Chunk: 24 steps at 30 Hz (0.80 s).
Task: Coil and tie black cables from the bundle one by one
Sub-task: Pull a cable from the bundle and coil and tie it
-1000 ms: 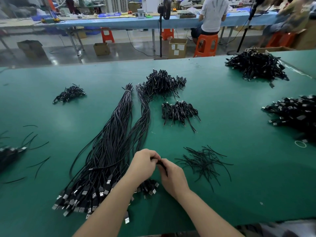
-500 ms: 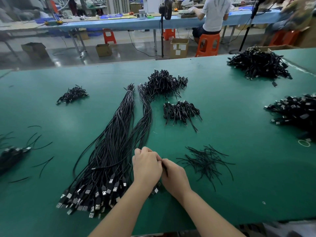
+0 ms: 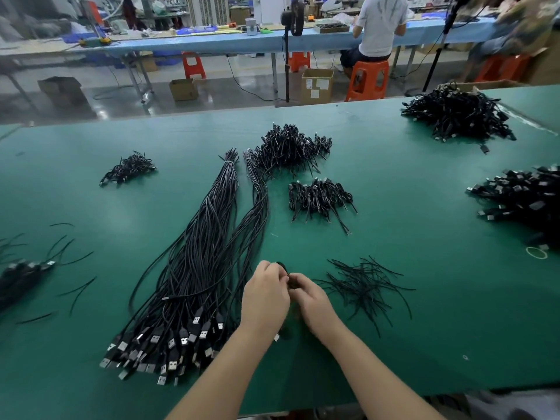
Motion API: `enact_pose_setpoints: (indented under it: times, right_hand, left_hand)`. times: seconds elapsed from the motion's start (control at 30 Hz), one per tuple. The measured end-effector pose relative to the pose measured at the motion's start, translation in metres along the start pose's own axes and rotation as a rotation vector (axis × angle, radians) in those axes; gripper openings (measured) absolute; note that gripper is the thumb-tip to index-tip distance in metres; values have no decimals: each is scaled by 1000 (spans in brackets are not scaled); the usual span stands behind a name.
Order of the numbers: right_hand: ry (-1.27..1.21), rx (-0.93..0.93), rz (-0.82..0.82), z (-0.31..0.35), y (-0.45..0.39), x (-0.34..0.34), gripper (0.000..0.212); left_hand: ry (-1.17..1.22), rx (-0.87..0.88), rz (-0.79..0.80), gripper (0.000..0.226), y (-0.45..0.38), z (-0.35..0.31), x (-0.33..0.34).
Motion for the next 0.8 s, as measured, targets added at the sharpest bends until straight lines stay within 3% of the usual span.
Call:
enact_pose_setpoints:
  times: [0.1,0.2,0.47,0.8]
  right_hand:
    - [-464,178,117,8,6,-3,31]
    - [-634,224,219,17,10,-2,40]
    - [-741,223,155,43,1,-14,18]
    - [-675,301,136,54,1,-17,41]
  left_hand:
    - [80,112,-26,8,-6,-5,-13]
    - [118,179,-60,5,-10,-8,-24]
    - [276,180,-147,5,-9,-12,-48]
    - [306,115,-142,5,0,-11,-53]
Point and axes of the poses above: each hand's wrist, its own y-axis away from the middle knuckle, its own x-axis out of the palm, z = x × y, the point moved 4 cm from there along -y, towards the middle knuckle, and after that the axes turned 3 degrees about -z, right-handed, at the moved point
